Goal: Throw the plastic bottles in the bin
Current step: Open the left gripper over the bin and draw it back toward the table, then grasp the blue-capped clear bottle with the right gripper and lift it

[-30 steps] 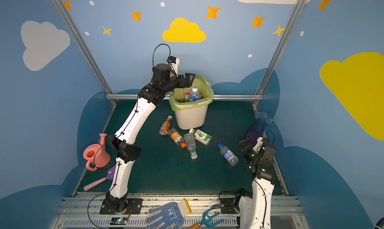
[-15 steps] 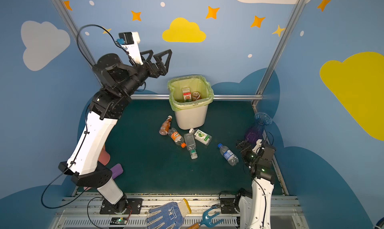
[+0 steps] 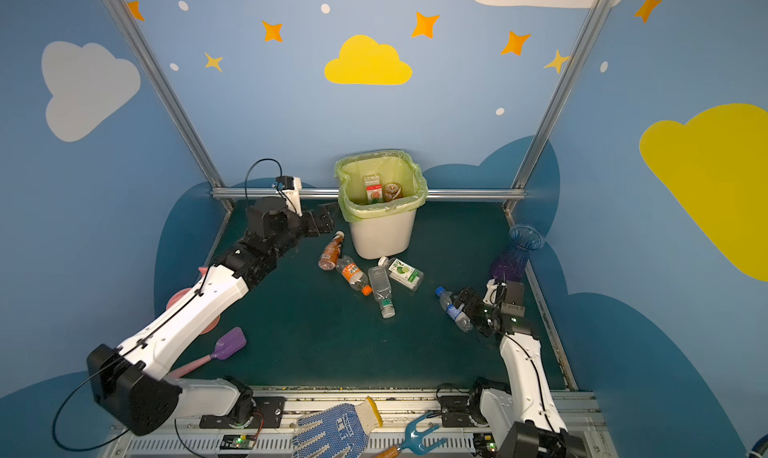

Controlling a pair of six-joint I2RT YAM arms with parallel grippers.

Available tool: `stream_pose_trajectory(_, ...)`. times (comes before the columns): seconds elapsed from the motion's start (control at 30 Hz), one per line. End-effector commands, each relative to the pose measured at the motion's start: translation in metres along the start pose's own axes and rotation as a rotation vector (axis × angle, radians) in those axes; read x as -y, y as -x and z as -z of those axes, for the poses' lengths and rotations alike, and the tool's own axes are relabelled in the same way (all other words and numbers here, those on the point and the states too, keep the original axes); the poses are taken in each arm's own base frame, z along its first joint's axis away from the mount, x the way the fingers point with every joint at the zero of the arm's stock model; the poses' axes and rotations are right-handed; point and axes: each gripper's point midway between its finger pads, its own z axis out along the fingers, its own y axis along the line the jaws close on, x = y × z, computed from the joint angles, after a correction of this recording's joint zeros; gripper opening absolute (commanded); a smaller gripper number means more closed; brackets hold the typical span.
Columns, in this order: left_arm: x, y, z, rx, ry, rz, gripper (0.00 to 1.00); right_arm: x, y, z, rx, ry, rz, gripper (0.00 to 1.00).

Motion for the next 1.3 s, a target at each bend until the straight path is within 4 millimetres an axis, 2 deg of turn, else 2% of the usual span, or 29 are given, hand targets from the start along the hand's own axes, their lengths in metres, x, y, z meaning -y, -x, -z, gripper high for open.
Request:
stream_pose_trajectory(0.0,-0.017,-0.014,0.013,0.012,0.023,0.078,1.0,-0.003,0.016,-0.003,0.035,-0.044,0.11,0.98)
stream_pose_trajectory(0.07,-0.037,-0.039,0.02,-0.027,0.079,0.113,1.0,-0.006,0.018,-0.008,0.016,-0.052,0.133,0.98)
stream_pose_trajectory(0.17,-0.058,-0.074,0.03,-0.079,0.118,0.141,1.0,-0.014,0.009,-0.013,-0.057,-0.04,0.154,0.98)
stream_pose_trajectory(0.27,-0.078,-0.1,0.04,-0.124,0.174,0.161,1.0,-0.021,-0.004,-0.017,-0.11,-0.038,0.181,0.98)
stream_pose_trajectory(0.37,-0.092,-0.117,0.049,-0.147,0.211,0.178,1.0,-0.023,-0.01,-0.017,-0.119,-0.058,0.202,0.97)
stream_pose_trajectory(0.43,-0.098,-0.123,0.053,-0.15,0.228,0.188,1.0,-0.021,-0.014,-0.014,-0.129,-0.085,0.218,0.97)
stream_pose_trajectory(0.47,-0.101,-0.126,0.055,-0.152,0.237,0.192,1.0,-0.029,-0.006,-0.008,-0.109,-0.074,0.228,0.97)
stream_pose_trajectory(0.57,-0.107,-0.132,0.058,-0.157,0.249,0.207,1.0,-0.036,0.0,0.004,-0.084,-0.077,0.246,0.97)
stream_pose_trajectory(0.73,-0.113,-0.147,0.058,-0.188,0.263,0.229,1.0,-0.035,0.022,0.017,-0.012,-0.16,0.326,0.98)
stream_pose_trajectory(0.87,-0.118,-0.161,0.059,-0.216,0.276,0.261,1.0,-0.027,0.033,0.008,-0.049,-0.237,0.39,0.98)
stream_pose_trajectory(1.0,-0.123,-0.177,0.063,-0.244,0.287,0.288,1.0,-0.017,0.034,-0.007,-0.145,-0.308,0.449,0.98)
stream_pose_trajectory(1.13,-0.133,-0.185,0.07,-0.236,0.321,0.298,1.0,-0.006,0.026,-0.02,-0.229,-0.366,0.49,0.96)
stream_pose_trajectory(1.27,-0.139,-0.186,0.077,-0.214,0.343,0.296,1.0,-0.008,0.015,-0.032,-0.278,-0.361,0.531,0.91)
